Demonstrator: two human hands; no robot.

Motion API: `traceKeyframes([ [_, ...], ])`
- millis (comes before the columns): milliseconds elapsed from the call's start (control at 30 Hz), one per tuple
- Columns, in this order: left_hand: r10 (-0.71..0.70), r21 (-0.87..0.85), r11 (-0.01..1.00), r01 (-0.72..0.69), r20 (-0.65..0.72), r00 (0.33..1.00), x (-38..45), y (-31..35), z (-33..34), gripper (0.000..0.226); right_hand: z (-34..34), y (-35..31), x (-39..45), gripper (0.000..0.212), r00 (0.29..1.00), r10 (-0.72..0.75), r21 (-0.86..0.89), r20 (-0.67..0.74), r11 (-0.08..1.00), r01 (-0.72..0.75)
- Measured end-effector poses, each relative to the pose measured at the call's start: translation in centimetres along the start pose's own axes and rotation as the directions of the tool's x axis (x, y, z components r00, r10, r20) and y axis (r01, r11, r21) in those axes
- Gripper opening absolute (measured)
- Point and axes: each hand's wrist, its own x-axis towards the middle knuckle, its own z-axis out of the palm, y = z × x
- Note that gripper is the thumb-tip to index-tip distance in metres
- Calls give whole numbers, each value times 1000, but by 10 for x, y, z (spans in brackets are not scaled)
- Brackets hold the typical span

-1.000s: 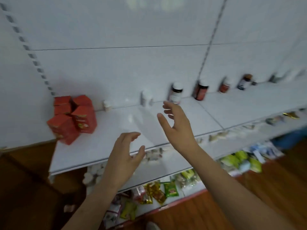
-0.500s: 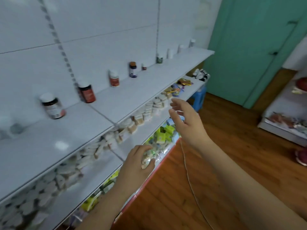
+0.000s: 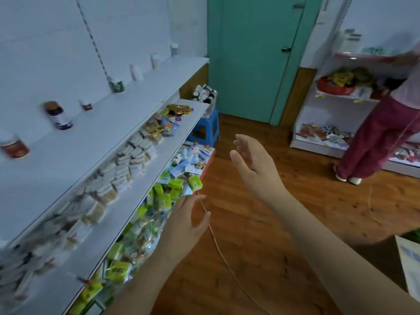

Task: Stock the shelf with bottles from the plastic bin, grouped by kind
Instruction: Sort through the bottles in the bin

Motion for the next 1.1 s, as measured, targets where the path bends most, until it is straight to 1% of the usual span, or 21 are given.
traceKeyframes([
  [133, 15, 8, 1000, -16, 55, 998, 62, -9, 23, 40, -4, 37, 42, 56, 998, 45, -31, -38, 998, -46],
  [267, 27, -12, 1000, -26, 76, 997, 142, -31, 42, 41, 5, 78, 100, 56, 995, 80, -75, -53, 994, -84],
  [367, 20, -51, 999, -17, 69, 997, 210, -48, 51, 40, 16, 104, 162, 56, 994, 99, -104, -35, 989, -102],
  [500, 5, -67, 998, -1, 55, 998, 308, -64, 47, 44, 29, 122, 267, 58, 997, 72, -143, -12, 987, -73],
  [633, 31, -68, 997, -27, 63, 998, 398, -67, 38, 43, 32, 136, 359, 57, 997, 63, -134, -40, 989, -68],
  [733, 38, -68, 997, -34, 56, 998, 455, -67, 41, 42, 30, 157, 407, 56, 995, 86, -127, -54, 988, -92],
  [867, 48, -54, 998, -44, 78, 996, 519, -70, 55, 42, 28, 197, 467, 57, 993, 105, -130, -51, 985, -111],
  [967, 11, -33, 999, -9, 77, 997, 572, -79, 71, 44, 28, 236, 518, 57, 991, 121, -117, -55, 985, -127],
  [1033, -9, -38, 999, 12, 71, 997, 610, -85, 85, 46, 27, 264, 555, 57, 994, 106, -110, -32, 988, -109],
  [1100, -28, -30, 999, 30, 68, 997, 652, -88, 102, 43, 22, 296, 595, 58, 997, 79, -101, -11, 992, -79],
])
